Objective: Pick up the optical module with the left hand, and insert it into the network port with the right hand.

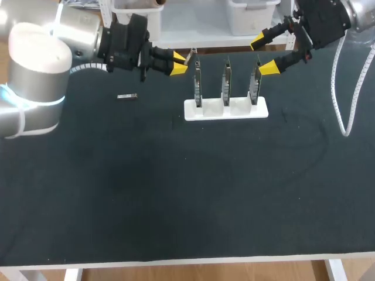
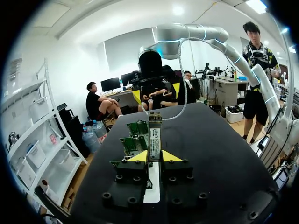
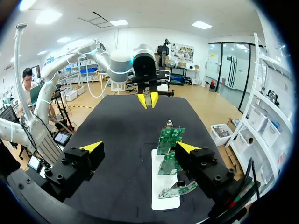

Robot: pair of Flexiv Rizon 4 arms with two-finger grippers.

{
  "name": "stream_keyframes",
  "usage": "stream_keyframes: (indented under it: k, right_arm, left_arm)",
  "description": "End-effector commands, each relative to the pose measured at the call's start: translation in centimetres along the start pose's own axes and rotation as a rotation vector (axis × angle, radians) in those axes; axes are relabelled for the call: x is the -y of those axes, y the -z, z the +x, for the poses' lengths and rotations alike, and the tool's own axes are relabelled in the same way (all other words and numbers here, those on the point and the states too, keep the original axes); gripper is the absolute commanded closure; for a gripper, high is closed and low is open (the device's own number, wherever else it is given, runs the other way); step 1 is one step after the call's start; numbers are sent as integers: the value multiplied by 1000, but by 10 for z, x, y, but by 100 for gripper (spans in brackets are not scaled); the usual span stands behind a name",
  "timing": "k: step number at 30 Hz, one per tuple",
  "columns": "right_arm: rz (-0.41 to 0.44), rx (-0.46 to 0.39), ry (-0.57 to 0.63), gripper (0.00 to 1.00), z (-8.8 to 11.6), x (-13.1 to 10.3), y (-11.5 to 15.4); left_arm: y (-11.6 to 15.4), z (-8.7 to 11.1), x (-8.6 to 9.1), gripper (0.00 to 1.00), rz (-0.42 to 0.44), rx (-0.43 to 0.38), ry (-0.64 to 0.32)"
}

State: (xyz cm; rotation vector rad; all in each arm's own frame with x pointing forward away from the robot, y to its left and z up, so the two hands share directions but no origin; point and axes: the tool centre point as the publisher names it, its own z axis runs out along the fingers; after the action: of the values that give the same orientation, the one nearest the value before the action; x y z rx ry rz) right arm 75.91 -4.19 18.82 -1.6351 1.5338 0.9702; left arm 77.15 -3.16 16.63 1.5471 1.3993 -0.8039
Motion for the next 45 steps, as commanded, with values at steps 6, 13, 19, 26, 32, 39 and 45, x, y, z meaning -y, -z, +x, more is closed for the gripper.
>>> stream_keyframes:
  k: [6, 13, 19, 26, 32, 39, 45]
  right_arm:
    - [3, -1, 0, 0, 0, -1, 0]
    - [3, -1, 0, 0, 0, -1, 0]
    - [3, -1, 0, 0, 0, -1, 0]
    - [3, -1, 0, 0, 0, -1, 0]
    - [3, -1, 0, 0, 0, -1, 0]
    - [3, -1, 0, 0, 0, -1, 0]
    - [3, -1, 0, 0, 0, -1, 0]
  left_arm:
    - [-1, 1, -2, 100, 4, 0, -1]
    - [-12, -11, -1, 100, 40, 14, -32]
    - [-2, -37, 2, 100, 27, 39, -49]
    - [-8, -55, 6, 100, 35, 109, -26]
    - [-29, -63, 16, 100, 18, 171, 1]
    - [-42, -79, 24, 100, -3, 178, -4]
    - [-54, -82, 26, 100, -3, 160, -5]
